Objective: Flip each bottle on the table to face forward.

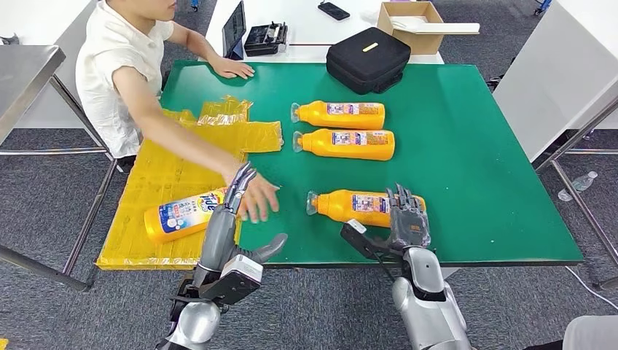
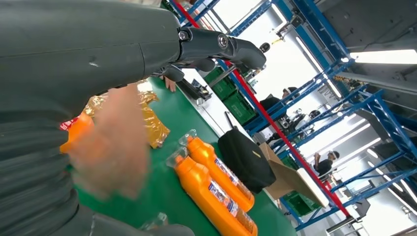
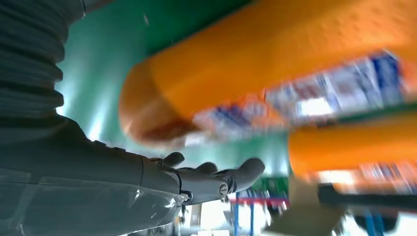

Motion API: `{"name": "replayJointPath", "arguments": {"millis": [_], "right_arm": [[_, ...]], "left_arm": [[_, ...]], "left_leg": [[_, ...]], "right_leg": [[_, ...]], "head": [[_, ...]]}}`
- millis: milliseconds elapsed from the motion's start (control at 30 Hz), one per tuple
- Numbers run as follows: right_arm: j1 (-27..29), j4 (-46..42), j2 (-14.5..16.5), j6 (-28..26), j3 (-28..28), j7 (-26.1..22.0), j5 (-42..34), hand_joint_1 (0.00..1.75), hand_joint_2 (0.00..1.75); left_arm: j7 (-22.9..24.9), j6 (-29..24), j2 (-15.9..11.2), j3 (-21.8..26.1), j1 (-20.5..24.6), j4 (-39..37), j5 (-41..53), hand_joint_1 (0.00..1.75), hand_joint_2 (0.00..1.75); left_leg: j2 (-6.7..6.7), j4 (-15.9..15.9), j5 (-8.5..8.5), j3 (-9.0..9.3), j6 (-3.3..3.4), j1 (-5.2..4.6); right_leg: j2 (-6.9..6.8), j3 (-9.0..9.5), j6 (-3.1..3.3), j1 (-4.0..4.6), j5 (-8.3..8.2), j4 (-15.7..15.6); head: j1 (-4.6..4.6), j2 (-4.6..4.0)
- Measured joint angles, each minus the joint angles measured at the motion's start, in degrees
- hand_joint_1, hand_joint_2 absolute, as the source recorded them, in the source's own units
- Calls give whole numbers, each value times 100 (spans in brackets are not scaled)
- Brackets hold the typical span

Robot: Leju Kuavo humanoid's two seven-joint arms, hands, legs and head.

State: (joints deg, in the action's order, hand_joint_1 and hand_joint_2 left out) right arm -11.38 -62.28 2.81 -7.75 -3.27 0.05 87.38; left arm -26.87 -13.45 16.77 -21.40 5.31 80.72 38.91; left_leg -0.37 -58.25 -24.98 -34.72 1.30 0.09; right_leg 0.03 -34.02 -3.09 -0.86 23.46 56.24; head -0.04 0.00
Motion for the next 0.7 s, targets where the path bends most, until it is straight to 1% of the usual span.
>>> {"name": "replayJointPath", "arguments": {"millis": [167, 367, 600, 700], "right_arm": [[-423, 669, -79, 67, 10, -9, 12, 0, 175], [-706, 958, -208, 54, -114, 317, 250, 0, 175], [-944, 1211, -367, 32, -374, 499, 279, 0, 175], [-1032, 1305, -390, 56, -481, 511, 271, 46, 175]], "left_arm": [[18, 3, 8, -24, 26, -83, 5, 0, 175], [36, -8, 8, -73, 41, -117, 65, 0, 175], [39, -8, 8, -109, 59, -152, 91, 0, 175], [40, -8, 8, -115, 63, -158, 96, 0, 175]], "left_leg": [[11, -1, 0, 14, 0, 0], [9, -1, 1, 17, 1, 0], [8, -2, 2, 17, 3, -1], [8, -2, 2, 16, 2, -1]], "right_leg": [[3, 8, 0, 0, -1, -1], [2, 13, 0, 0, -1, -1], [2, 15, -1, 0, -2, 0], [2, 14, -1, 0, -2, 0]], "head": [[1, 0], [-1, 0], [-1, 0], [-1, 0]]}}
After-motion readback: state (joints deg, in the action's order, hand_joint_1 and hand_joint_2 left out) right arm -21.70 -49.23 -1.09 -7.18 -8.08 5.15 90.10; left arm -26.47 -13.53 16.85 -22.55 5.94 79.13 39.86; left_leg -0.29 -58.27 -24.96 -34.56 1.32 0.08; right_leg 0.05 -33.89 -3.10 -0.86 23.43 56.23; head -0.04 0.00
